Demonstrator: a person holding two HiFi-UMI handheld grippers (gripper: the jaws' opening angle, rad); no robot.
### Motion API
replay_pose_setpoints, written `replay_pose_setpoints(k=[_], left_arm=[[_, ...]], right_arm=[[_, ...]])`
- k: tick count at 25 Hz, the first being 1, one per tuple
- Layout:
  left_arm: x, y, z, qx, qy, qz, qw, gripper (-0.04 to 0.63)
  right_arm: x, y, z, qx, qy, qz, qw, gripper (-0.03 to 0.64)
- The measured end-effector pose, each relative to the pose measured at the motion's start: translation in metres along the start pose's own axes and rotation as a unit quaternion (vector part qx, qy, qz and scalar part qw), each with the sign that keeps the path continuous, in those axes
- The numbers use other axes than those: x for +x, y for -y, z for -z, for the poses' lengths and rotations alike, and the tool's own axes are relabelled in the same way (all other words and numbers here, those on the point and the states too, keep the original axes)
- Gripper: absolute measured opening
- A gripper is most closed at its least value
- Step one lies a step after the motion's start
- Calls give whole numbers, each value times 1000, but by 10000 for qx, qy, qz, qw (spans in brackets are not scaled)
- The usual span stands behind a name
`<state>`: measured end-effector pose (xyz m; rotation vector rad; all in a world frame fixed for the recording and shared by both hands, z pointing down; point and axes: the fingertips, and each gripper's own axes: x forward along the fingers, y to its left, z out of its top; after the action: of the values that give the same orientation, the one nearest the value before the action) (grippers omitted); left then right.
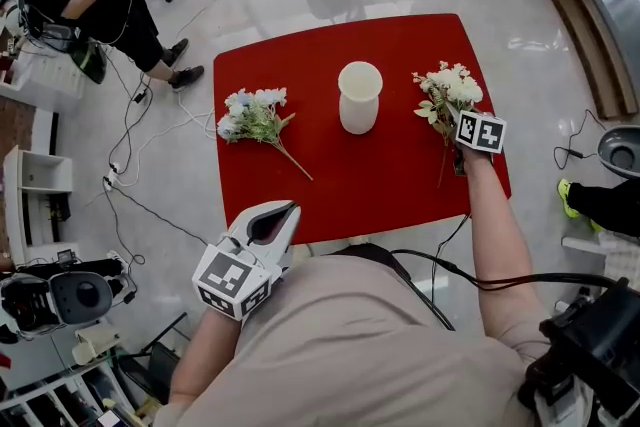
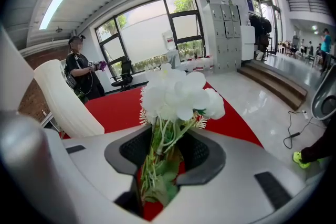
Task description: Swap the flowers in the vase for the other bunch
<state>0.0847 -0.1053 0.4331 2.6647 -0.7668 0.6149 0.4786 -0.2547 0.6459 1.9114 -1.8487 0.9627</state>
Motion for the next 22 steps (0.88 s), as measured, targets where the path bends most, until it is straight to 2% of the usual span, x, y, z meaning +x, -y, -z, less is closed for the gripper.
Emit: replay_pose_setpoints(k=[11, 14, 22], left_arm=[[8, -1, -3, 75, -23, 80, 9999, 8], [7, -2, -5, 107, -30, 144, 9998, 8], [2, 2, -1, 179, -16, 359, 9992, 8]], right_arm=[[-2, 7, 5, -113, 31, 191, 9997, 304], [-9, 7, 5, -30, 89, 210, 9997, 327], [-35, 7, 9, 69, 242, 344, 9991, 336]])
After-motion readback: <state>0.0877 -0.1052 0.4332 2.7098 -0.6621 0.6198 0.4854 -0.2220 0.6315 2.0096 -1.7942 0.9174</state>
